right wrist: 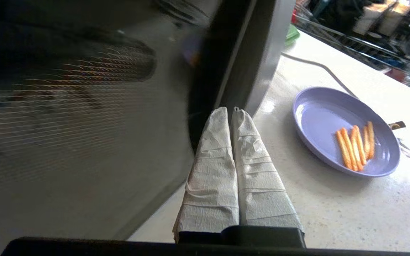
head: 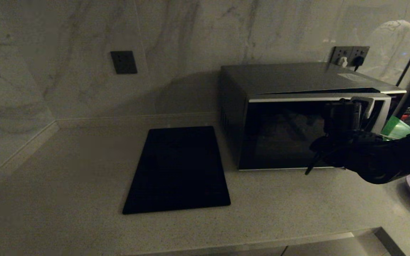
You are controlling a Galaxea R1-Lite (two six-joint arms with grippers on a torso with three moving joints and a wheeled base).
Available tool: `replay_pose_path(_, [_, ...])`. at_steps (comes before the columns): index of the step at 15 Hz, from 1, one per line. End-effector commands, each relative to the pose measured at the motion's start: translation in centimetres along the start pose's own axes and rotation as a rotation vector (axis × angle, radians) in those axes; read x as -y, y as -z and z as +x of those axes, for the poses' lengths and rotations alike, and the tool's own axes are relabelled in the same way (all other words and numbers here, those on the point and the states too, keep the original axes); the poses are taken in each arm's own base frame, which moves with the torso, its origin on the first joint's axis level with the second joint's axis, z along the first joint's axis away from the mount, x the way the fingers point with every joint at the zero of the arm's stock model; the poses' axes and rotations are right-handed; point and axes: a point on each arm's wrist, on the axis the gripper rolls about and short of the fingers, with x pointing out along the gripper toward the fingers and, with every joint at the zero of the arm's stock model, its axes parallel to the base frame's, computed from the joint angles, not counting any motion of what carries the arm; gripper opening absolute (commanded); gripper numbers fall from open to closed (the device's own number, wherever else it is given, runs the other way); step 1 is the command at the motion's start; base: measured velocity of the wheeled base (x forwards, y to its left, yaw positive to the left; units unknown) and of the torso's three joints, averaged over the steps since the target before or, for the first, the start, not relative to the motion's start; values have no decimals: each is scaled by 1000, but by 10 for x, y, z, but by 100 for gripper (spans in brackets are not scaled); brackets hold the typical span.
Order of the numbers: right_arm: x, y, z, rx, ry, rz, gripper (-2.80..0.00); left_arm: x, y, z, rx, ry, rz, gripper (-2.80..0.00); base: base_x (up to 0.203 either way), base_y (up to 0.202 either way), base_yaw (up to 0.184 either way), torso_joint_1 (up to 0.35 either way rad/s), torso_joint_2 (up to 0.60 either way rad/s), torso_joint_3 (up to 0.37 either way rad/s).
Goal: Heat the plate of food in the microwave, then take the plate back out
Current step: Open the microwave oven
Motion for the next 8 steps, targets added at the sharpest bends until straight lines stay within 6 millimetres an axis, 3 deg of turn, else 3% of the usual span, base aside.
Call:
replay_pose_path(1, [11,-22,-14,29,-16,59,-280,0,0,0,1,-1,0,-280,0,0,0,0,0,0])
replay_pose_path(3, [28,-49,-25,62,-26,124,-280,0,0,0,1,0,0,-280,0,0,0,0,0,0])
replay_pose_path(5, [57,-89,-34,116,-52,186,-280,0,0,0,1,-1,0,-280,0,0,0,0,0,0])
replay_pose_path(8, [94,-156,-32,200,-110,211,-280,0,0,0,1,-1,0,-280,0,0,0,0,0,0])
